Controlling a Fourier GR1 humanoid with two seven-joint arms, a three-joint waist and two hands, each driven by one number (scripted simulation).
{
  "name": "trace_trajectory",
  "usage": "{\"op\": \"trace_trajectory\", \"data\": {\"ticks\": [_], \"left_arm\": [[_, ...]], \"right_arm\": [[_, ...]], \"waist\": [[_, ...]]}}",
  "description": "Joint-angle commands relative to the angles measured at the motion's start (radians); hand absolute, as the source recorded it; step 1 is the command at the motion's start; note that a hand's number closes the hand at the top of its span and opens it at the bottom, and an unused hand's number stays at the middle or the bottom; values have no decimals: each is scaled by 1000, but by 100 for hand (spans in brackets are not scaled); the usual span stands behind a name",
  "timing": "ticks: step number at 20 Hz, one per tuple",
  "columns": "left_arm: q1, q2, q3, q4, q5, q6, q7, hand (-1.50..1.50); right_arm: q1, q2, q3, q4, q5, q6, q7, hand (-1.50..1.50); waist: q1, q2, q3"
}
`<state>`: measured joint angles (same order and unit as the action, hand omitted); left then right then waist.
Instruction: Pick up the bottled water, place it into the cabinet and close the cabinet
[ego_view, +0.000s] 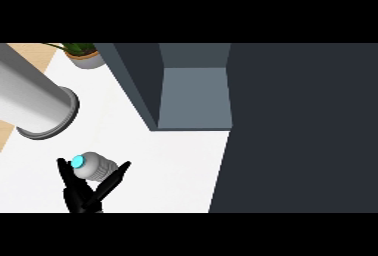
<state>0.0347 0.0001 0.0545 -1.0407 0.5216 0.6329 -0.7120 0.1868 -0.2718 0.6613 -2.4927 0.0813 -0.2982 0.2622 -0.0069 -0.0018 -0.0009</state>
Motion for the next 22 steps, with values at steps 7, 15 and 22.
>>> {"op": "trace_trajectory", "data": {"ticks": [7, 15, 22], "left_arm": [[-27, 0, -79, 124, 191, -96, -213, -150], [-56, 0, -55, 124, 228, -163, -225, 150], [-121, 13, 26, 245, 239, -310, -272, 150]], "right_arm": [[2, -4, 24, -50, 81, -17, 22, -150], [16, -63, 0, -124, 62, -29, 53, -150], [-1, -53, 33, -126, 81, -46, 69, -150]], "waist": [[1, 0, 0], [1, -1, 1], [0, 0, 0]]}}
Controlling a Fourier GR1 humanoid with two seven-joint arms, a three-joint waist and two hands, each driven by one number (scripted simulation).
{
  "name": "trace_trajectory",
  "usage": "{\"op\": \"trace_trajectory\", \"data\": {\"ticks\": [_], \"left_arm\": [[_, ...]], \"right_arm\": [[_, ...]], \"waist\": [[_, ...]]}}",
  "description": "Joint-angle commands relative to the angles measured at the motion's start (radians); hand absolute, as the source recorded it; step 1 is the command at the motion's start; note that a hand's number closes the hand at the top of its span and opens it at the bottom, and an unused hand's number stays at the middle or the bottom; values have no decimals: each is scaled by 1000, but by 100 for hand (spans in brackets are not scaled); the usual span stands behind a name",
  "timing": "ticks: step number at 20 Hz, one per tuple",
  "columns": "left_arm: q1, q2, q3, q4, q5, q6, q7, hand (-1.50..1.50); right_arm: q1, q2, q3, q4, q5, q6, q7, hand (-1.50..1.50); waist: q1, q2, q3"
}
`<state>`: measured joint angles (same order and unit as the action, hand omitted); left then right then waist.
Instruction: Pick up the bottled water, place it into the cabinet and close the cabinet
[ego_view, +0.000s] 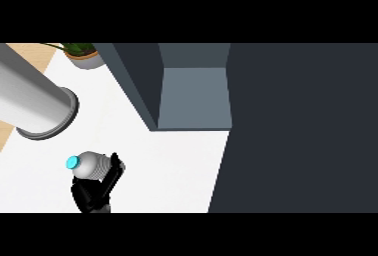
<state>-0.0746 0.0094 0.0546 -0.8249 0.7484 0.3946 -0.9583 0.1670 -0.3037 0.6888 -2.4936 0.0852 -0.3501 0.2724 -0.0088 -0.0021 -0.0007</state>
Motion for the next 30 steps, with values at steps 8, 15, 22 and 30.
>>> {"op": "trace_trajectory", "data": {"ticks": [8, 15, 22, 30], "left_arm": [[-15, 79, -166, -42, -94, -238, 90, 150], [2, 121, -309, -128, -194, -354, 158, 150], [68, 116, -357, -433, -180, -284, 360, 150], [72, 133, -375, -621, -243, -181, 495, 150]], "right_arm": [[41, -54, 11, -33, 44, 14, -54, -150], [14, -67, -49, -124, 9, -2, 44, -150], [-21, -26, -19, -56, 31, -30, 31, -150], [15, -45, 23, -68, 60, -35, -3, -150]], "waist": [[-14, -5, 1], [3, -1, 1], [12, -2, 1], [7, -1, 1]]}}
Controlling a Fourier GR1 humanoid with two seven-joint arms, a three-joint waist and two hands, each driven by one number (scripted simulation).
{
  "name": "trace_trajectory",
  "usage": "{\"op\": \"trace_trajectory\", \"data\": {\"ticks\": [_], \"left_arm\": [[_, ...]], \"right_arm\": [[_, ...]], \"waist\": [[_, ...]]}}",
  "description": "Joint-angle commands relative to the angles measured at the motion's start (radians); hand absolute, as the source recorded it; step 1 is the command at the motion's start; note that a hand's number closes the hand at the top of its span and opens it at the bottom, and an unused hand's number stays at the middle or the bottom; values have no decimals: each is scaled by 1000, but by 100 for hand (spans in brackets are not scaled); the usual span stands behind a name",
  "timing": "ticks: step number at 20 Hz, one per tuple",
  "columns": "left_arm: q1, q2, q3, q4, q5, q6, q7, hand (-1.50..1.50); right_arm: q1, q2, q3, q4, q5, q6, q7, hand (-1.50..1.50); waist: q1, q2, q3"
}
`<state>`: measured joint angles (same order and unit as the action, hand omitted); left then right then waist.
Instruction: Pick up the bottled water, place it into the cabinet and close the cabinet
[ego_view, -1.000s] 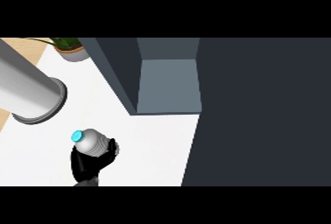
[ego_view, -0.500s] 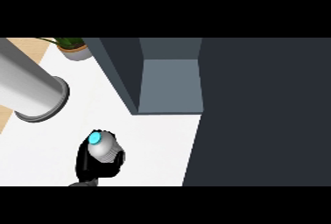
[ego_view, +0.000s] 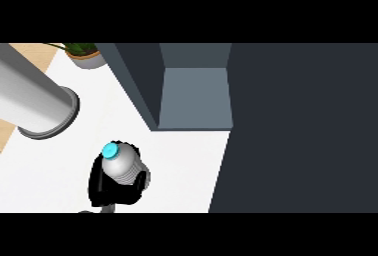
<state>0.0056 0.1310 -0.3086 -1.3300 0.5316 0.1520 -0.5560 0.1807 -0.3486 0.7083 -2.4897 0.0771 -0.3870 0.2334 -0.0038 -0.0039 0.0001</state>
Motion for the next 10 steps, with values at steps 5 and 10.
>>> {"op": "trace_trajectory", "data": {"ticks": [5, 10], "left_arm": [[-75, -69, -62, -123, -102, 153, 137, 150], [-168, -98, -40, -96, -140, 180, 175, 150]], "right_arm": [[55, -43, -15, -76, 13, 17, -35, -150], [2, -3, 11, -121, 75, -18, 82, -150]], "waist": [[-4, 2, 1], [-6, 2, -1]]}}
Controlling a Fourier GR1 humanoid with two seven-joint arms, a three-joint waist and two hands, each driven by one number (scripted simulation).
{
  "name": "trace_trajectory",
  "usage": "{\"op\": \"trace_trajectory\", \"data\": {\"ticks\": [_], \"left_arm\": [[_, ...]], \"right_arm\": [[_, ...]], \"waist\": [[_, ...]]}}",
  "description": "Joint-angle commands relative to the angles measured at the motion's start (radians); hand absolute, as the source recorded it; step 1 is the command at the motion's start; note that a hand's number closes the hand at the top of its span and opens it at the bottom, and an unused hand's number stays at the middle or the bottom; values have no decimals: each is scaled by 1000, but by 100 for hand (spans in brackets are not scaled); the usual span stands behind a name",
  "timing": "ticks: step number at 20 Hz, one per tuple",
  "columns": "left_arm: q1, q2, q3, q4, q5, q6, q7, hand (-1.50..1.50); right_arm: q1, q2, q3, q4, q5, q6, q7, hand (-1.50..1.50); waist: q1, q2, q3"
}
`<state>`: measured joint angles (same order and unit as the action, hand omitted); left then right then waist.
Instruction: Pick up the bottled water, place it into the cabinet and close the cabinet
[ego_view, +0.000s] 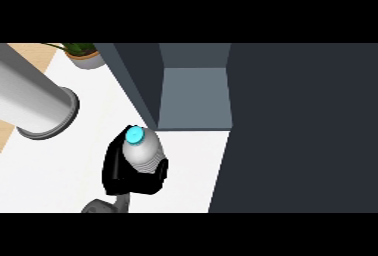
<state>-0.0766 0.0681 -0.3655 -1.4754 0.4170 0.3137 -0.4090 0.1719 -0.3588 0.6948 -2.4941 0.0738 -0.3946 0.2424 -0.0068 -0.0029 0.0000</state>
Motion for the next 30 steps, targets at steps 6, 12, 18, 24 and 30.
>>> {"op": "trace_trajectory", "data": {"ticks": [6, 12, 18, 24, 30], "left_arm": [[-194, -53, 1, -39, -88, 139, 198, 150], [-424, -68, -2, 127, -81, 288, 177, 150], [-522, -68, 29, 252, -100, 308, 210, 150], [-628, -68, 50, 418, -108, 321, 188, 150], [-834, -68, 162, 709, -103, 310, 154, 150]], "right_arm": [[67, -31, 23, -86, 41, 2, -38, -150], [-8, 4, 42, -51, 64, -4, 3, -150], [43, -15, 50, -53, 49, 2, -38, -150], [80, -40, 58, -77, 27, 3, -73, -150], [55, -53, 15, -50, -11, 21, -76, -150]], "waist": [[-4, 0, 1], [-10, 2, 0], [-9, 3, 0], [-14, 3, 0], [-26, 8, 0]]}}
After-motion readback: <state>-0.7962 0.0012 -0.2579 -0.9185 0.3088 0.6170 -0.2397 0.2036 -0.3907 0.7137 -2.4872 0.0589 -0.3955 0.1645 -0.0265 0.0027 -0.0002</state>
